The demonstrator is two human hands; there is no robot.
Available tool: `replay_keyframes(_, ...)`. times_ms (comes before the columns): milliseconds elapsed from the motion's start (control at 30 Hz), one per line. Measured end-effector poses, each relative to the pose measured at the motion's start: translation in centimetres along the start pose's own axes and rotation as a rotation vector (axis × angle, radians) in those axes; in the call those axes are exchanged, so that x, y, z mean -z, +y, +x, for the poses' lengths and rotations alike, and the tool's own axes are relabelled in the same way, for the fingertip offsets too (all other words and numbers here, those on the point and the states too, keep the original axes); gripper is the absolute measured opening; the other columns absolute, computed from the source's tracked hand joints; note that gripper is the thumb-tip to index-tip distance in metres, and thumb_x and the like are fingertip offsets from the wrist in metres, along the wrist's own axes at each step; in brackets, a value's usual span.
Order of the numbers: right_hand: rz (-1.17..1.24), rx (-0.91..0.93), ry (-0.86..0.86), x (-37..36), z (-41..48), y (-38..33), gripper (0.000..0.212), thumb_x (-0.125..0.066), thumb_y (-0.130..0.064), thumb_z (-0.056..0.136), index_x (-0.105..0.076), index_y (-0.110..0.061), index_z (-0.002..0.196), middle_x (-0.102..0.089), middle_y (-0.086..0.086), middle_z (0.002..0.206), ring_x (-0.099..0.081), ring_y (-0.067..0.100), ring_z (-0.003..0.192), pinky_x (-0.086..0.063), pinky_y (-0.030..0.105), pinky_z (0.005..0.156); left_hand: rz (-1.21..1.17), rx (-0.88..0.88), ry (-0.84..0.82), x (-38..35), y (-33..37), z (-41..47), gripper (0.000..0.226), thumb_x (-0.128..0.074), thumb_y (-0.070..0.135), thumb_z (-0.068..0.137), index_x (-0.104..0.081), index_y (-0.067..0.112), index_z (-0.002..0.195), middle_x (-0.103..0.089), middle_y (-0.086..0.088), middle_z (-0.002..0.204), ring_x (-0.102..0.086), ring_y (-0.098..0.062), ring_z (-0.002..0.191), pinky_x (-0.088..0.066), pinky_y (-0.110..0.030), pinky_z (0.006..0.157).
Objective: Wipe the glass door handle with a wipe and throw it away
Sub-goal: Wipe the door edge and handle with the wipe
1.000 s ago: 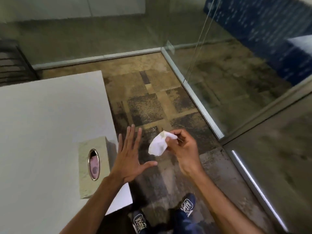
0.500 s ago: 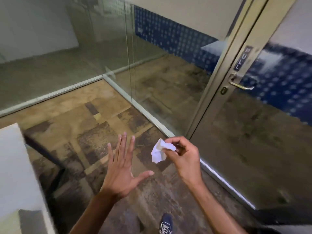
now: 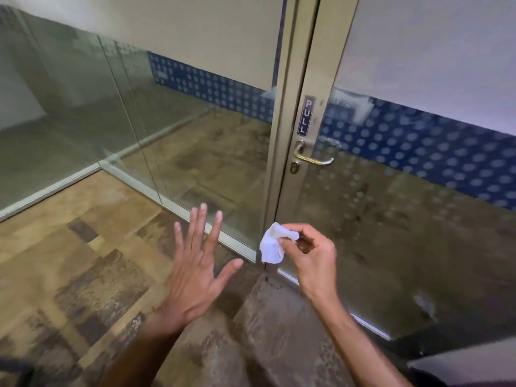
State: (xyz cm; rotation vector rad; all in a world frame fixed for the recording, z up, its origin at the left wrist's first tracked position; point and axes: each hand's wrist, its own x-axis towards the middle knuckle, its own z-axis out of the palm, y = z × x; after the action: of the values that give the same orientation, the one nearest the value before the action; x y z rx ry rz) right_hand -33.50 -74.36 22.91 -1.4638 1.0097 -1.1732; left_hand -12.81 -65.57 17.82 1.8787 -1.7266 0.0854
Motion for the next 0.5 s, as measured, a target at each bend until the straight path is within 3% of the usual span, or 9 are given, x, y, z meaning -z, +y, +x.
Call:
replay_keyframes(167, -0.014, -0.02, 0.109, 1.7, 3.4, 0.3, 0.023, -0.071, 0.005, 0.084, -0.078, -0.017, 0.088, -0.078, 0.004, 0.087, -0.071, 0.035, 0.085, -0.055, 0.04, 0.074, 0.0, -0.098, -0.001, -2.0, 0.4, 6.1, 0.086, -0.026, 0.074, 0.104, -0.004, 0.023, 0.169, 0.009, -0.009, 0.178, 0.009, -0.028, 0.165, 0.014, -0.048, 0.131)
replay_keyframes(500, 0.119, -0.056, 0.381, 2.2, 13.3, 1.6, 0.025, -0.071, 0.01, 0.085, -0.075, -0.008, 0.103, -0.079, 0.002, 0.089, -0.07, 0.006, 0.077, -0.054, 0.014, 0.069, -0.011, -0.264, 0.012, -5.9, -1.0, 21.4, 0.083, -0.021, 0.07, 0.105, -0.004, 0.02, 0.169, 0.012, -0.01, 0.177, 0.012, -0.028, 0.164, 0.01, -0.06, 0.13)
